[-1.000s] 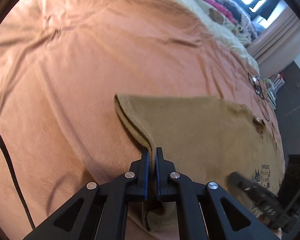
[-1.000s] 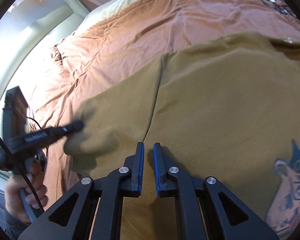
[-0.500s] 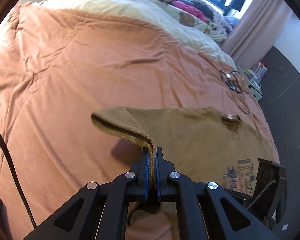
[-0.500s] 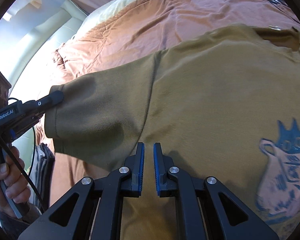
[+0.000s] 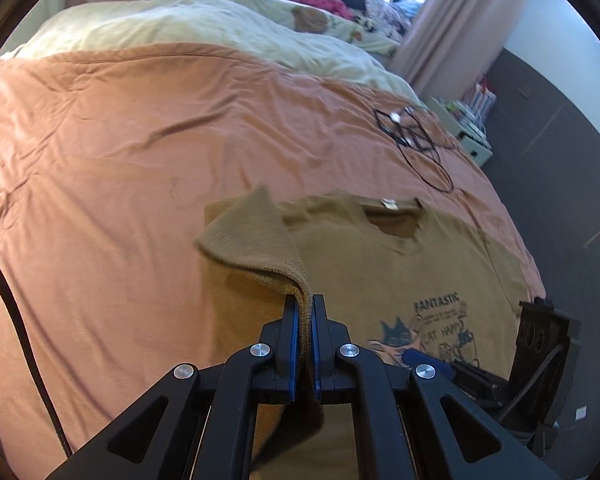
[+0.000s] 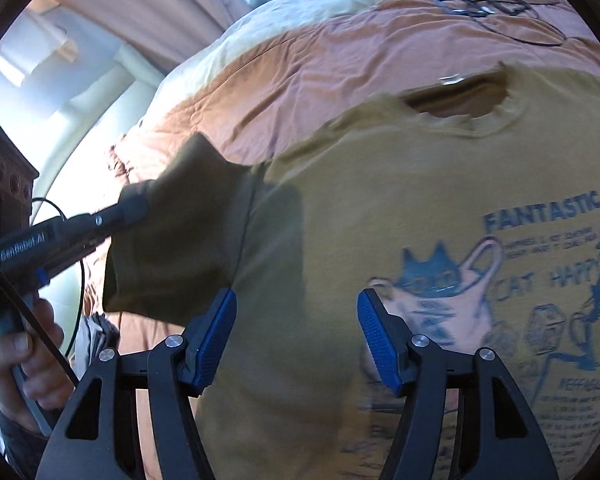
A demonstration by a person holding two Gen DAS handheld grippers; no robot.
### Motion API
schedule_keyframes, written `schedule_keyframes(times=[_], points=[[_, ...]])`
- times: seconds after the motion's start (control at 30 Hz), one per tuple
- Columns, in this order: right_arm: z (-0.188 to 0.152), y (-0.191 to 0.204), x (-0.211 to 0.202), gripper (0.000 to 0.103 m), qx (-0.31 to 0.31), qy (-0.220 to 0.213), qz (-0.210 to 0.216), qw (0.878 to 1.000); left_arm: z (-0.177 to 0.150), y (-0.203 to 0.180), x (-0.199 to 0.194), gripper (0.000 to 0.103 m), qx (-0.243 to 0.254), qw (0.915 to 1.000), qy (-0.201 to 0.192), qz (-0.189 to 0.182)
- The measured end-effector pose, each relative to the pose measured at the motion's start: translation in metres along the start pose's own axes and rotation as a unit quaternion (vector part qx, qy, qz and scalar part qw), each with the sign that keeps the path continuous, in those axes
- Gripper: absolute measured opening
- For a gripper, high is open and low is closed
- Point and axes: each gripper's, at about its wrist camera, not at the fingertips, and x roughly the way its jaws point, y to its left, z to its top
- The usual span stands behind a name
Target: Fold small clothes
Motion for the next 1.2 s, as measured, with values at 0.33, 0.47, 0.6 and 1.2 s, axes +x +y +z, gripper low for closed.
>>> schedule_keyframes(times=[0.33,0.47,0.6,1.2], points=[[0.006,-0.015,0.01,0.061,0.033,0.001,0.026,0.999,-0.003,-0.027,0.025,0.031,-0.003,0.9981,0.022,-0.057],[0.007,-0.004,0.035,0.061,0.03,0.017,0.036,0.999,-0.003,-0.011,0.021,0.044,-0.011,0.9998,0.007,-0.017],[0.014,-0.002,0.059,0.061,0.031,0.029,0.03,0.999,-0.011,0.012,0.033,0.044,-0.02,0.9994,0.02,0.02],[0.056,-0.036,0.103,0.001,0.09,0.005,0.011,0.996,-0.036,0.064,0.084,0.044,-0.026,0.9968,0.059,0.046]])
